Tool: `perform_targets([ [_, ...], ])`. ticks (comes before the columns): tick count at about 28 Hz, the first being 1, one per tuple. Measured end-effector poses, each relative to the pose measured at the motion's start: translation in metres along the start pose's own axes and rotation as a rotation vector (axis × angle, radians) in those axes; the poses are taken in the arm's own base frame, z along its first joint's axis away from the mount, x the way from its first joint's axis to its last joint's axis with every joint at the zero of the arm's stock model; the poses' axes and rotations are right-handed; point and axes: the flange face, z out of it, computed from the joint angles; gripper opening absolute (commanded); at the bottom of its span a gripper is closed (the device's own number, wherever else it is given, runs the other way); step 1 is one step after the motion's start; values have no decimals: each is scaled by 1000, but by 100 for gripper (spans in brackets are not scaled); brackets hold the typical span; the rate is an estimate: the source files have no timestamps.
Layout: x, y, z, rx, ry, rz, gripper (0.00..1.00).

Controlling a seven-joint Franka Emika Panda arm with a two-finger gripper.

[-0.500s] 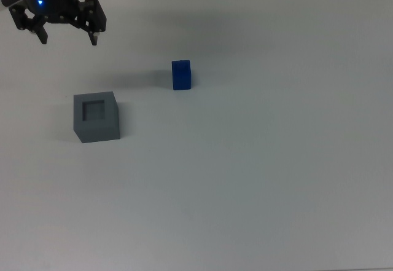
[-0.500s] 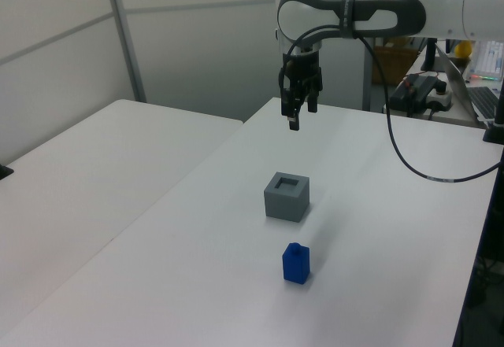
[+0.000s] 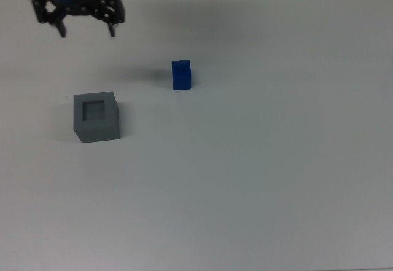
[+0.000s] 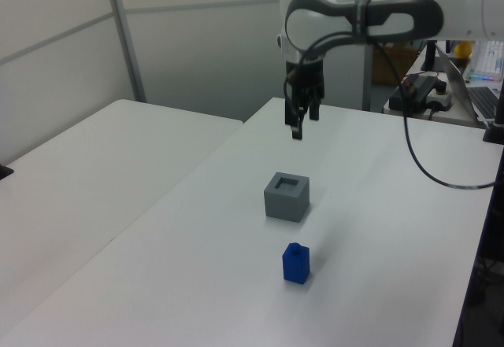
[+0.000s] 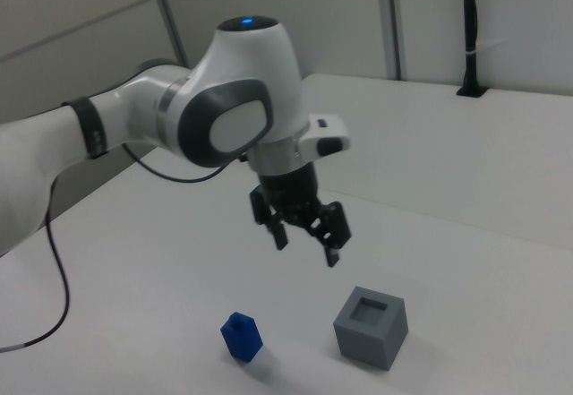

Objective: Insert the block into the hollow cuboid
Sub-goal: 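Move the open gripper down past the grey hollow cube toward the blue block, then lower the gripper over the blue block and close on it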

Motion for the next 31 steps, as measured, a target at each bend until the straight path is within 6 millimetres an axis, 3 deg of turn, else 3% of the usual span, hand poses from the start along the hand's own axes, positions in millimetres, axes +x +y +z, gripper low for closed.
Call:
perform_targets([
  [7, -23, -55, 22, 12, -52, -88, 100],
  [14, -43, -112, 64, 15, -91, -166, 100],
  [20, -49, -135, 97, 12, -83, -193, 100],
  [31, -48, -164, 141, 12, -152, -243, 100],
])
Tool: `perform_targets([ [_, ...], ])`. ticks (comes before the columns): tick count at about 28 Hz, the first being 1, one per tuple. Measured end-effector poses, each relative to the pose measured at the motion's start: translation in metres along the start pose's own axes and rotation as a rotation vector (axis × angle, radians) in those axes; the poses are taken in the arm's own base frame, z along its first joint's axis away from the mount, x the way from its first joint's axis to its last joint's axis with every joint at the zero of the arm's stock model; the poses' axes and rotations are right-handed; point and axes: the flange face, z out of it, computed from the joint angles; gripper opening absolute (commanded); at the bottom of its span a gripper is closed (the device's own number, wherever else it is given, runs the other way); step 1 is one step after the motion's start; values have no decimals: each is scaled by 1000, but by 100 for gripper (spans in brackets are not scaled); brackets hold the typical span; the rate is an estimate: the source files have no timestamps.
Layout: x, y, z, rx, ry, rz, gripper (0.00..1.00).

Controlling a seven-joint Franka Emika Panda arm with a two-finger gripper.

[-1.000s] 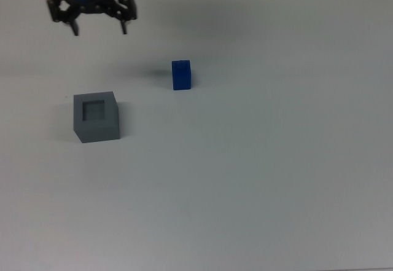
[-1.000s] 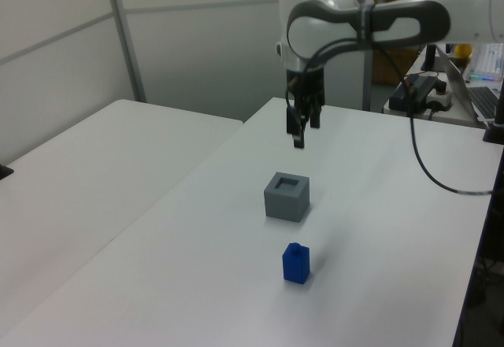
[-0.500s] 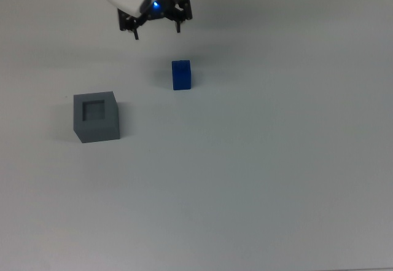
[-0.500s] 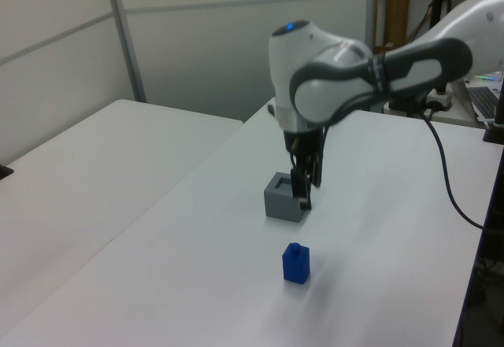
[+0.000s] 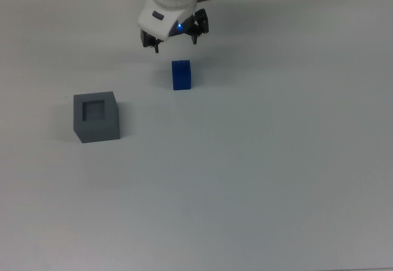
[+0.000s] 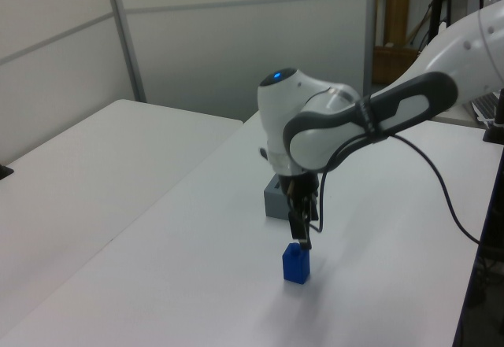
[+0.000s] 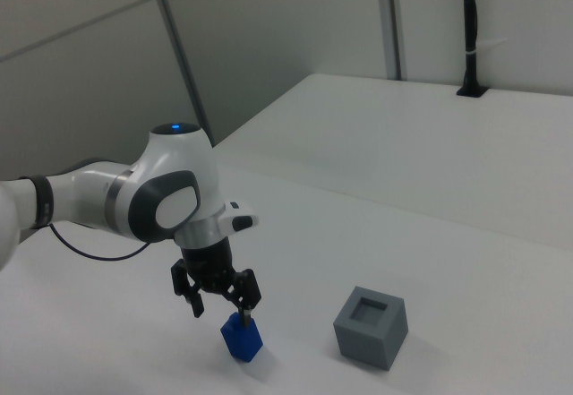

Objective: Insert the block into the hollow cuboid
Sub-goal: 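Lower the gripper over the blue block and close on it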

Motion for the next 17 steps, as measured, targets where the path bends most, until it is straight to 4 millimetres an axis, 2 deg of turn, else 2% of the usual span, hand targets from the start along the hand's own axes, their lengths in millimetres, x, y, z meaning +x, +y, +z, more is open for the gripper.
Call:
perform_targets([
  [9, 26, 1, 44, -40, -8, 15, 100],
  [11, 31, 0, 53, -45, -15, 11, 84],
  [14, 35, -3, 60, -58, -26, 0, 55],
  [15, 36, -3, 61, -61, -28, -3, 37],
  [17, 37, -4, 62, -64, -29, -8, 24],
])
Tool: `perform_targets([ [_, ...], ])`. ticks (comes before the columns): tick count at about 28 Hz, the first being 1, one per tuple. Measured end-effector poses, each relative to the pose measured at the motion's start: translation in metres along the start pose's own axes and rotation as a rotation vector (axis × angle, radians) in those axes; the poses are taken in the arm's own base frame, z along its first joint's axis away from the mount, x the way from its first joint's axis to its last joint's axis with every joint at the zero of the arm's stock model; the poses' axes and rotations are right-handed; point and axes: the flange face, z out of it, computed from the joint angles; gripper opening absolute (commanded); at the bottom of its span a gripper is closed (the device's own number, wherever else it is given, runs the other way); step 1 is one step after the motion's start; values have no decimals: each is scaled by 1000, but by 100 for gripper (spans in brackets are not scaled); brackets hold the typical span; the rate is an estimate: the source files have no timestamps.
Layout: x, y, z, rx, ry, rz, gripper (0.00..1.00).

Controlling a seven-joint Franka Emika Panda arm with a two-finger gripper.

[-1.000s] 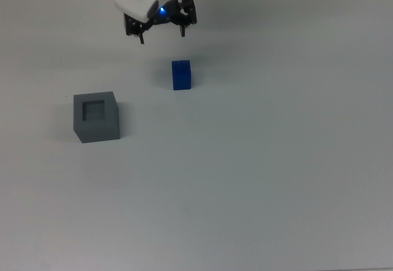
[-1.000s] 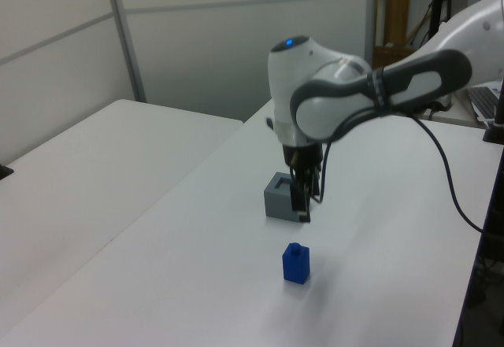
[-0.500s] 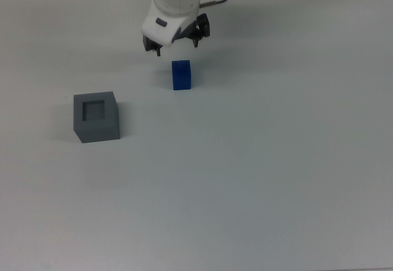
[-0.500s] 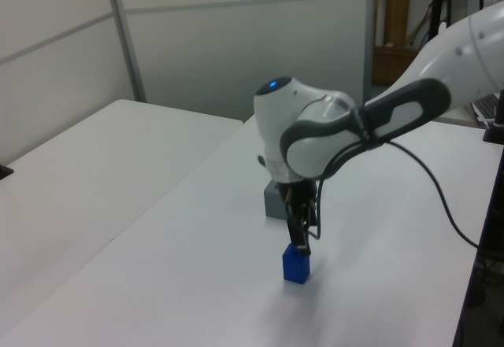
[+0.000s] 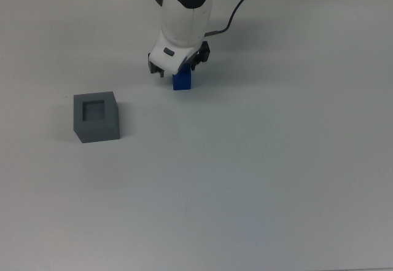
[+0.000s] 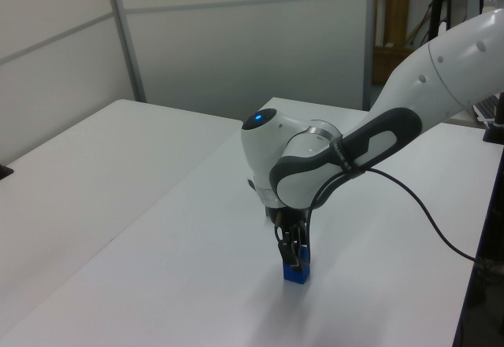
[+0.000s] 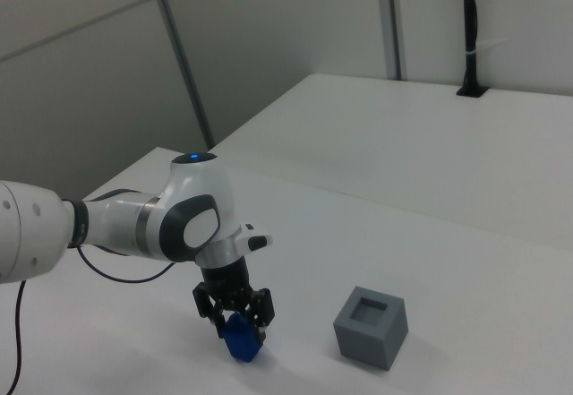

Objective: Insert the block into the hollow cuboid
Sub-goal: 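Lower the gripper over the blue block and close on it, then lift the blue block and carry it above the grey hollow cube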

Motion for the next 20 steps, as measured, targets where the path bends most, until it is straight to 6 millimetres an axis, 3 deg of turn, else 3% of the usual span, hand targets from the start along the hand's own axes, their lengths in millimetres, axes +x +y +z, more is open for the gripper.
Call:
perform_targets([
  [2, 1, -1, -1, 0, 2, -2, 11],
  [3, 1, -1, -1, -1, 3, -2, 0],
  [9, 5, 0, -11, -4, 23, -1, 0],
  [13, 14, 7, -34, -11, 71, 15, 0],
  [17, 21, 33, -72, -17, 125, 66, 0],
  [20, 20, 66, -104, -13, 167, 124, 0],
])
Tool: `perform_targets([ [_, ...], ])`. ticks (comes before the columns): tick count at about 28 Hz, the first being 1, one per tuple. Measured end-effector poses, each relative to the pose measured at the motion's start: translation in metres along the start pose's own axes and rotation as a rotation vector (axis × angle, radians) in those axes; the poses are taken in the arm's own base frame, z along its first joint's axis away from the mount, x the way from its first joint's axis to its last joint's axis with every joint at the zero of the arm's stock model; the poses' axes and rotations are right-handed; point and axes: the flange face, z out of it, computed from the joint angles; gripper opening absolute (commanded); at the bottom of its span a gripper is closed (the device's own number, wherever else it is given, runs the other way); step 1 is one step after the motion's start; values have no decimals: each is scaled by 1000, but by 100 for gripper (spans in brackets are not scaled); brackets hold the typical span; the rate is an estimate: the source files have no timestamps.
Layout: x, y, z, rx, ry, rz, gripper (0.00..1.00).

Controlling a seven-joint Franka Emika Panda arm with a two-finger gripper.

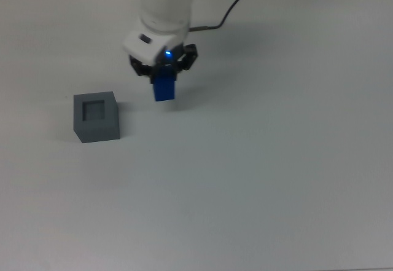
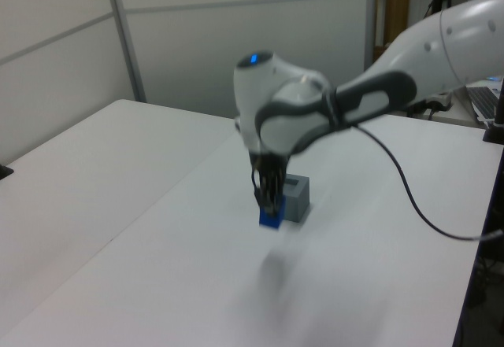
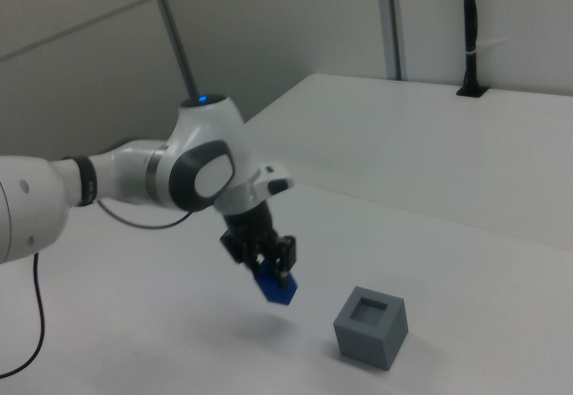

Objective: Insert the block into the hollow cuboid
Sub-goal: 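Lift the blue block and carry it above the grey hollow cube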

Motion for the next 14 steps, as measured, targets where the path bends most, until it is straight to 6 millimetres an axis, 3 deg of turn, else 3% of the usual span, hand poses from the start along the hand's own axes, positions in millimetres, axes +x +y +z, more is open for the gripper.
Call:
perform_targets([
  [4, 3, 47, -27, 9, 55, 56, 0],
  [7, 1, 78, -35, 15, 77, 66, 0],
  [14, -7, 136, -22, 15, 67, 27, 0],
])
